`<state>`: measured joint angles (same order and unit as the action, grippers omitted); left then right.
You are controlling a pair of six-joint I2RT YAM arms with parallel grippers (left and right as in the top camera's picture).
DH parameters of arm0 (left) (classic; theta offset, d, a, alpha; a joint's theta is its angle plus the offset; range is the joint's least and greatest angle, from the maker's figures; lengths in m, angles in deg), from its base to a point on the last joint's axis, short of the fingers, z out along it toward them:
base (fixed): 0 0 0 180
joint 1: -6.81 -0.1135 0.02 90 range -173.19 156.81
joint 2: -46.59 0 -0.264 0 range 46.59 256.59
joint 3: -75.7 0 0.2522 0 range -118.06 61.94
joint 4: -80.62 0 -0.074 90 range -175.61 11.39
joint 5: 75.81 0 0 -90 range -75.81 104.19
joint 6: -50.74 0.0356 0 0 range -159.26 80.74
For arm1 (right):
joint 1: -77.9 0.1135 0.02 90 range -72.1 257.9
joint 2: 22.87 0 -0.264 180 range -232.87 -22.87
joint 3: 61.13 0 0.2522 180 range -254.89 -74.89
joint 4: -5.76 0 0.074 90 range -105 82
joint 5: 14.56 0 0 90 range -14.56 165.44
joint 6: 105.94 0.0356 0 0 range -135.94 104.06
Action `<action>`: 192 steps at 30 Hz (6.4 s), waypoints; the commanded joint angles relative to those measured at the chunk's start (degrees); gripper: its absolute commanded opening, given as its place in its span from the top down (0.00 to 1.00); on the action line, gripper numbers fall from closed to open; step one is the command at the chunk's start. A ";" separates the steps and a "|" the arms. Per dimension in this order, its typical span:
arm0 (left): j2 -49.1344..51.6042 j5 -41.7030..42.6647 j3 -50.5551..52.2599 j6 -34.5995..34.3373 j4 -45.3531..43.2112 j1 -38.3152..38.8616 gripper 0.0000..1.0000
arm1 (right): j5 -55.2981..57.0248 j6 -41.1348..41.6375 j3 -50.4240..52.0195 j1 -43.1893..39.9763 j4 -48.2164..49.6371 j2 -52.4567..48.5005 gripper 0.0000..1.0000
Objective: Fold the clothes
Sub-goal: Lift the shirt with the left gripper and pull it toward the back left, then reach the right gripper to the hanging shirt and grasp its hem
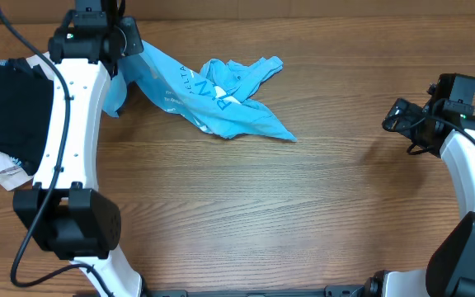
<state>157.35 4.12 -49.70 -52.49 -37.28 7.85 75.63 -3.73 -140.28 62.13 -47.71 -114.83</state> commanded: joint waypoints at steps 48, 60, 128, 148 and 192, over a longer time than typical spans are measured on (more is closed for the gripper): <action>6.25 17.27 28.65 -19.15 -8.52 22.73 0.96 | -0.35 0.26 -1.22 -0.15 0.39 1.68 0.00; -2.86 11.26 18.43 -12.50 17.09 21.44 0.96 | -0.35 0.24 -1.22 -0.15 0.35 1.68 0.00; -29.03 27.32 -10.47 -2.43 -10.38 4.31 0.96 | -30.05 -19.52 -1.22 48.19 24.90 -8.94 0.02; -31.17 27.91 -10.54 -2.60 -11.34 4.66 0.96 | -27.87 -11.78 -1.22 50.60 36.74 -8.94 0.22; -31.17 27.93 -10.54 -2.62 -11.26 4.68 0.96 | -17.81 -15.41 -0.96 55.56 29.79 -10.93 0.35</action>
<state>127.32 31.40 -59.44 -54.28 -47.75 12.09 56.20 -19.07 -140.39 117.69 -18.62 -125.59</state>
